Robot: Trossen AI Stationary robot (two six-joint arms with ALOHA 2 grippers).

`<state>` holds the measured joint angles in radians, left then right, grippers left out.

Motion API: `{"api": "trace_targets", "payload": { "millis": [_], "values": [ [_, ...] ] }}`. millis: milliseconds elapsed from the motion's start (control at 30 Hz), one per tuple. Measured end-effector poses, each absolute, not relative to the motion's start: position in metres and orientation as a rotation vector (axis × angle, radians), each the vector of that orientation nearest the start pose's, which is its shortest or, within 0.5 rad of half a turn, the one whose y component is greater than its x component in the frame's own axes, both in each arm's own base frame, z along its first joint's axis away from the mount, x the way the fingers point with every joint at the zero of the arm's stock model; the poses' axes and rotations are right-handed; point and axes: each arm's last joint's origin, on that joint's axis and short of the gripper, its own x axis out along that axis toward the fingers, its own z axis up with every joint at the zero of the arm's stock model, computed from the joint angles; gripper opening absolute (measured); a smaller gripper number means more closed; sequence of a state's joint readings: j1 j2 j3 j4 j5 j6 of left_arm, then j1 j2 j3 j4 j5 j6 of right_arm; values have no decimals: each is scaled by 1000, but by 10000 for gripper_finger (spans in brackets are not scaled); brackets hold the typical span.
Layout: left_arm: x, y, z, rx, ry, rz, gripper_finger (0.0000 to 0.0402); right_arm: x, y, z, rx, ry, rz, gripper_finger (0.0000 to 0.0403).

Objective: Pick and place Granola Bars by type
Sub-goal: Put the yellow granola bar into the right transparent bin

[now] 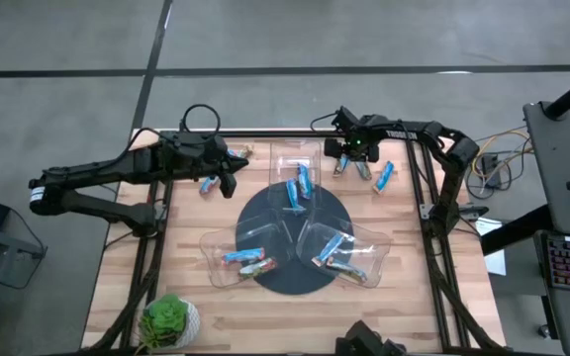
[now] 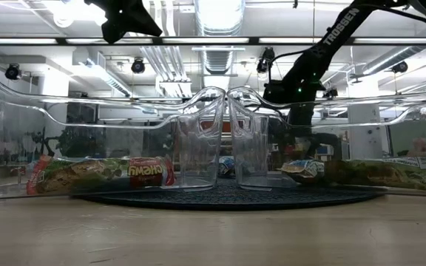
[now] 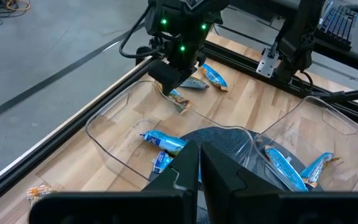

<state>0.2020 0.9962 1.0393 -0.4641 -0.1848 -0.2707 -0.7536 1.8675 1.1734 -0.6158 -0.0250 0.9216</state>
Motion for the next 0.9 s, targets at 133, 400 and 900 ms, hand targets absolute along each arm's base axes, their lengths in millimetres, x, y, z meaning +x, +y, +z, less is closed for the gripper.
{"api": "trace_targets", "payload": {
  "millis": [133,400,900],
  "values": [
    [201,47,356,-267,369,436,0,254,-237,149,1270,883,-1186,226],
    [201,47,356,-266,370,436,0,256,-239,149,1263,848,-1175,226],
    [201,47,356,-266,370,436,0,253,-235,141,1283,854,-1173,226]
  ]
}}
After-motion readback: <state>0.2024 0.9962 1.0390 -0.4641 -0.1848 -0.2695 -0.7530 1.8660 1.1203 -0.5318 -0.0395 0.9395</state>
